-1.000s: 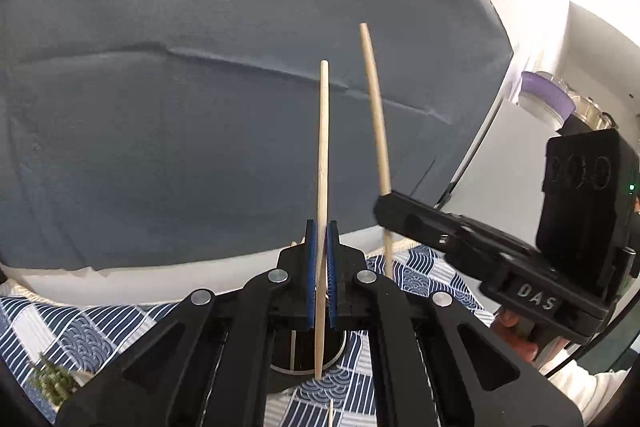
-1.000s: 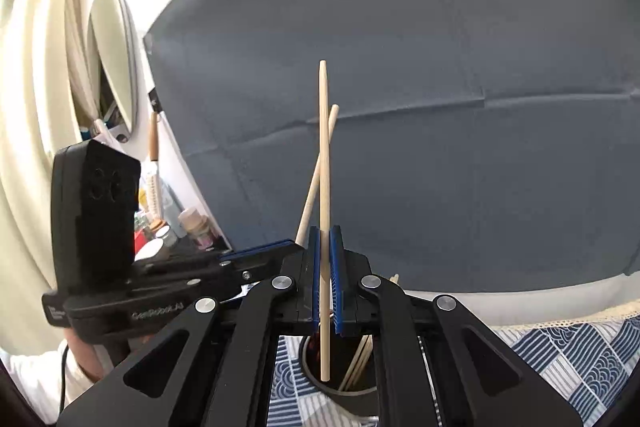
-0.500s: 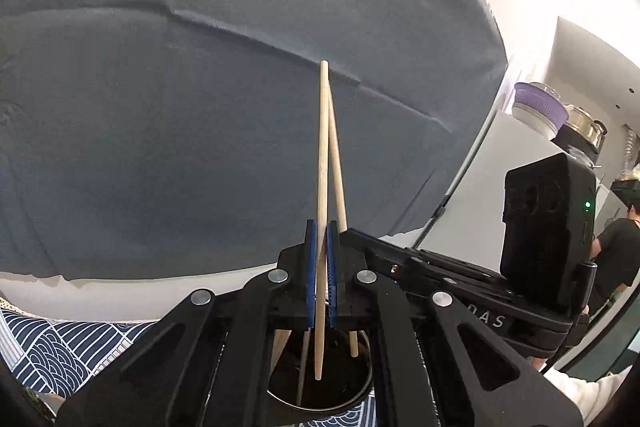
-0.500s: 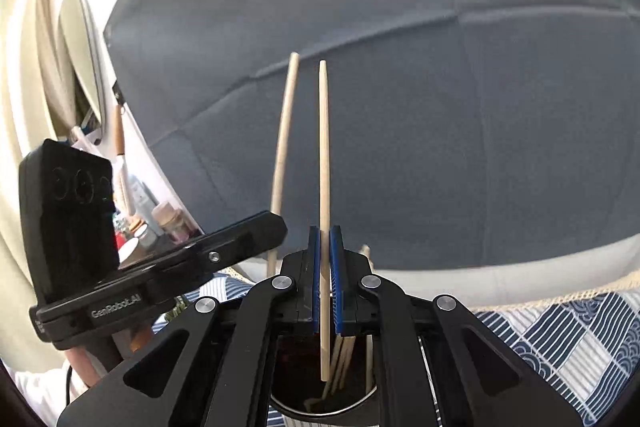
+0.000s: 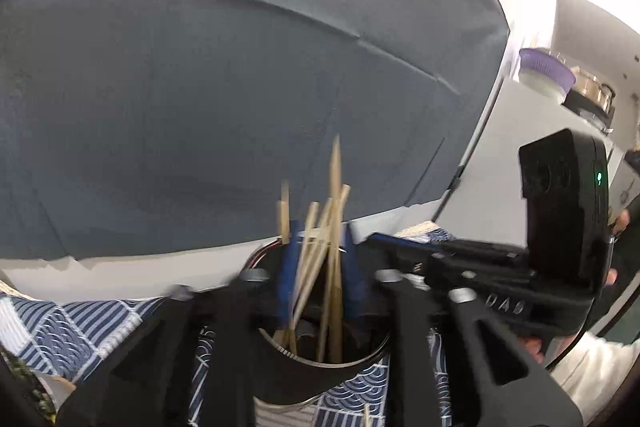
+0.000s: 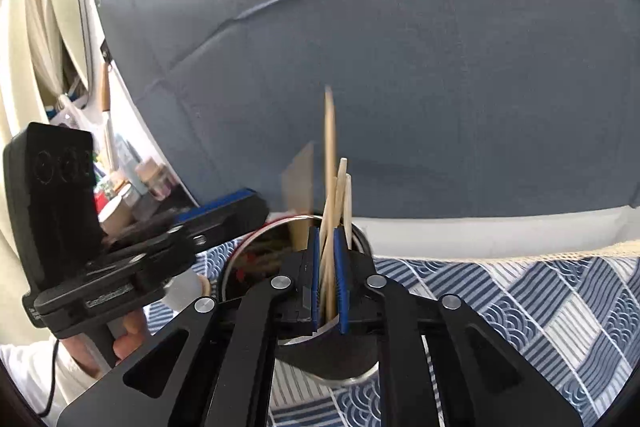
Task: Organize utensils
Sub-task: 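Lower both sticks into the black cup and open both tools, then return to the cloth and grasp one wooden stick with each tool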
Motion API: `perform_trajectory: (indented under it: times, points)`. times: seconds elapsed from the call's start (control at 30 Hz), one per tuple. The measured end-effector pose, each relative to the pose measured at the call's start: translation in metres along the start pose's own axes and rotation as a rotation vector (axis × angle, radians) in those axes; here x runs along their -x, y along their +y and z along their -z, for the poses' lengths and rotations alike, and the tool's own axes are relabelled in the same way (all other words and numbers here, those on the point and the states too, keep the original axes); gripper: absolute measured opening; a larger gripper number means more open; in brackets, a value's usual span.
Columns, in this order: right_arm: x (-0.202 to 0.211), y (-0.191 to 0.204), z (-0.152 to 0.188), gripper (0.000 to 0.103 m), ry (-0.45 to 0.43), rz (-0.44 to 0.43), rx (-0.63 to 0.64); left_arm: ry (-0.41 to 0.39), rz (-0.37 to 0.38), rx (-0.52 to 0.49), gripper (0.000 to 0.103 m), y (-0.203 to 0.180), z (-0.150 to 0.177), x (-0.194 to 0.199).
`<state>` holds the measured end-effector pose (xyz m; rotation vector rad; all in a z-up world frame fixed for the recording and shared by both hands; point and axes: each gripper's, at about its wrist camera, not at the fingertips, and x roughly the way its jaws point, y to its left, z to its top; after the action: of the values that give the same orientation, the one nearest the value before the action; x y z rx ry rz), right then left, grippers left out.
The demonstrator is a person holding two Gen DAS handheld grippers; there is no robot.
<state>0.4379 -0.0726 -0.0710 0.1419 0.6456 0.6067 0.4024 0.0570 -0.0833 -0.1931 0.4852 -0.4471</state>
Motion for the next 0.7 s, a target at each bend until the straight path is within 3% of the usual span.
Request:
perform_trajectory:
  times: [0.03, 0.07, 0.1, 0.13, 0.2, 0.23, 0.37, 0.7]
  points:
    - [0.005, -0.004, 0.001, 0.022, 0.006, 0.018, 0.008, -0.005, -0.009, -0.012, 0.047, -0.001, 0.0, 0.004]
    - [0.008, -0.004, -0.001, 0.045, -0.001, 0.037, 0.01, -0.009, -0.019, -0.02, 0.052, -0.001, 0.0, 0.007]
    - [0.014, -0.007, -0.001, 0.056, -0.02, 0.062, 0.003, -0.015, -0.035, -0.03, 0.055, 0.0, -0.001, 0.012]
    - [0.021, -0.011, -0.001, 0.068, -0.035, 0.074, -0.013, -0.023, -0.062, -0.036, 0.067, 0.0, -0.002, 0.017]
    - [0.028, -0.016, -0.001, 0.08, -0.03, 0.085, -0.033, -0.029, -0.09, -0.038, 0.076, 0.001, -0.004, 0.026]
    - [0.031, -0.018, -0.001, 0.092, -0.023, 0.106, -0.041, -0.021, -0.096, -0.036, 0.084, 0.001, -0.004, 0.031]
    - [0.04, -0.024, 0.01, 0.092, 0.031, 0.197, -0.051, 0.026, -0.137, -0.021, 0.096, 0.003, 0.003, 0.045]
    - [0.074, -0.041, 0.086, 0.092, 0.162, 0.245, -0.137, 0.209, -0.2, 0.042, 0.097, -0.002, 0.064, 0.064]
